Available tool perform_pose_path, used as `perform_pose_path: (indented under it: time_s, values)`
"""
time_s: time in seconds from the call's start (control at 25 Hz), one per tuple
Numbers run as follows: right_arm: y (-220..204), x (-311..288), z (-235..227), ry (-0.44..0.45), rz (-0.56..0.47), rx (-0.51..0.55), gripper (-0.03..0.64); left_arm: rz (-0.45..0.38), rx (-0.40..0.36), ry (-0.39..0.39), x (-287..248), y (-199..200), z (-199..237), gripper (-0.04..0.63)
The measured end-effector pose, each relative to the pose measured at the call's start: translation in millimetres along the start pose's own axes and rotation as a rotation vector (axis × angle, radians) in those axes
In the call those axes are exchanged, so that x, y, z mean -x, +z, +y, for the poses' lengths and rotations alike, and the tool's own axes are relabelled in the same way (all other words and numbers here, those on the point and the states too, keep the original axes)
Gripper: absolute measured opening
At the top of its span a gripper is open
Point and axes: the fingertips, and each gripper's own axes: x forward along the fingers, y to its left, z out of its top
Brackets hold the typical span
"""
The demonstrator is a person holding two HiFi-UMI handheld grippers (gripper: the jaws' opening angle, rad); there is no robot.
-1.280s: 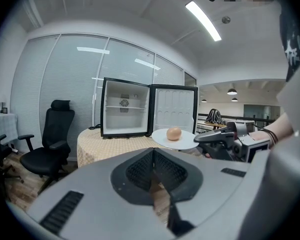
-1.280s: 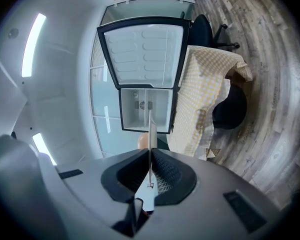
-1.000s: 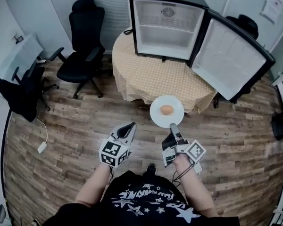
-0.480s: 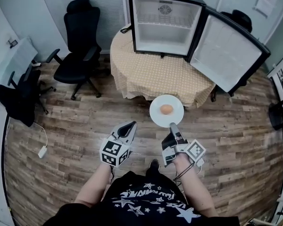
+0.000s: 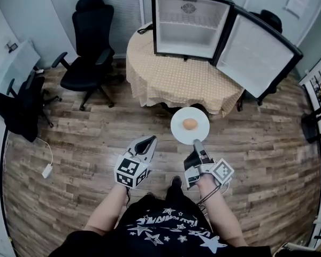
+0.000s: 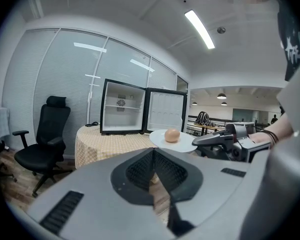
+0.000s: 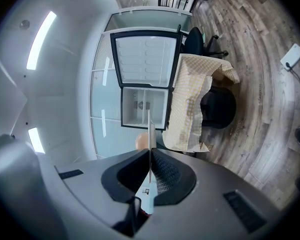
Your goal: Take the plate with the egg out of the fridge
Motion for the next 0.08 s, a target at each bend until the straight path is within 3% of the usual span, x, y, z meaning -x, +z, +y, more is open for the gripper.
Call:
perform_pose_path:
  time_s: [0.08]
  values:
    - [-11.1, 3.6, 1.4, 0.003, 0.0, -0.002, 0.034, -0.001, 0.004, 0.0, 10.4, -3.3, 1.9, 0.008]
